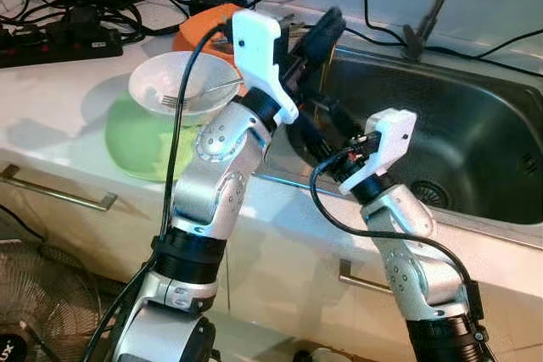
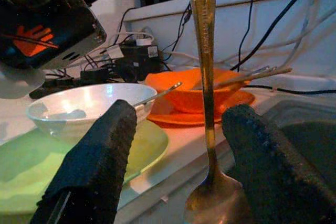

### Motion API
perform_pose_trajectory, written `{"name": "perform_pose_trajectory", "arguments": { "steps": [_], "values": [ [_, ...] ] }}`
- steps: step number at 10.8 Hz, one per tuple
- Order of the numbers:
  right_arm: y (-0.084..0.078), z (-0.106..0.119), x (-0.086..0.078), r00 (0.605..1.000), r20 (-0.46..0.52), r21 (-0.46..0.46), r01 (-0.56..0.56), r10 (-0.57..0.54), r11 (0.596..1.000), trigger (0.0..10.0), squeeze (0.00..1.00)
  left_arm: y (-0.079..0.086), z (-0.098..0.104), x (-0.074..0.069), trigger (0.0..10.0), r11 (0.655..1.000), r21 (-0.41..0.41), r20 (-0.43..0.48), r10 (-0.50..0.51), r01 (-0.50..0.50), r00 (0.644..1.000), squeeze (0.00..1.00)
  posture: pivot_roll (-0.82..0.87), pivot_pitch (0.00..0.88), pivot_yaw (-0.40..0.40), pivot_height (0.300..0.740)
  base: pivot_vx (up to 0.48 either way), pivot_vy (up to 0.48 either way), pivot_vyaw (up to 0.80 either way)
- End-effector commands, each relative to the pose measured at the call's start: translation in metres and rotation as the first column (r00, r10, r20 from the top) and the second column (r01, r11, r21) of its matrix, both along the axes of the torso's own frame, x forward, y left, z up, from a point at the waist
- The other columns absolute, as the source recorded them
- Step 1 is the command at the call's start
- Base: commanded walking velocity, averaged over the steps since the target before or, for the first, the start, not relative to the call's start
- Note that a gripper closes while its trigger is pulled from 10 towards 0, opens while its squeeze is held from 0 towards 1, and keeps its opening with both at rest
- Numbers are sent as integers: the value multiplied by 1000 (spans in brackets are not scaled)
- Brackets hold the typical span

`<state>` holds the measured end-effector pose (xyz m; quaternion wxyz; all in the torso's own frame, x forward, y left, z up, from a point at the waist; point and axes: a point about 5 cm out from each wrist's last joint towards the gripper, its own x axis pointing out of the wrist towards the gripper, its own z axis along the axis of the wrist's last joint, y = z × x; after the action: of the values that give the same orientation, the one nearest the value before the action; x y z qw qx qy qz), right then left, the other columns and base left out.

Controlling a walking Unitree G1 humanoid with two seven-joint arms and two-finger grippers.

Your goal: Kitchen organization

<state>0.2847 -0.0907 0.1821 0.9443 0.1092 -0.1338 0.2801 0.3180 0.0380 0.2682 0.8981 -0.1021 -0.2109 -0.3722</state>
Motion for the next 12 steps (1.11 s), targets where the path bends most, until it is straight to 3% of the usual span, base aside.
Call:
{"name": "perform_pose_trajectory", "arguments": {
  "steps": [1, 7, 8, 9, 12],
  "values": [
    [0, 2, 0, 1000, 10, -8, 13, -13, 1000, 10000, 0, -6, 2, -5, 10000, 999, 7, 10, -36, 36, 999, 0, 39, 47, -51, 740, 0, 0, 0],
    [0, -5, 10, 994, 0, -47, 108, -109, 993, 10000, 0, -10, 1, -9, 10000, 996, 25, -3, -89, 89, 996, 0, 45, 56, -52, 740, 0, 0, 0],
    [0, -6, 11, 994, -1, -51, 112, -113, 992, 9451, 0, -10, 0, -9, 10000, 995, 26, -3, -93, 93, 996, 0, 46, 51, -52, 740, 0, 0, 0],
    [1, -7, 11, 993, 0, -60, 121, -121, 991, 0, 0, -10, 1, -10, 10000, 995, 26, -2, -96, 96, 995, 0, 48, 47, -53, 740, 0, 0, 0],
    [2, -10, 13, 993, 0, -69, 122, -122, 990, 0, 0, -11, 0, -12, 10000, 994, 28, -5, -107, 107, 994, 0, 50, 44, -57, 740, 0, 0, 0]
  ]
}}
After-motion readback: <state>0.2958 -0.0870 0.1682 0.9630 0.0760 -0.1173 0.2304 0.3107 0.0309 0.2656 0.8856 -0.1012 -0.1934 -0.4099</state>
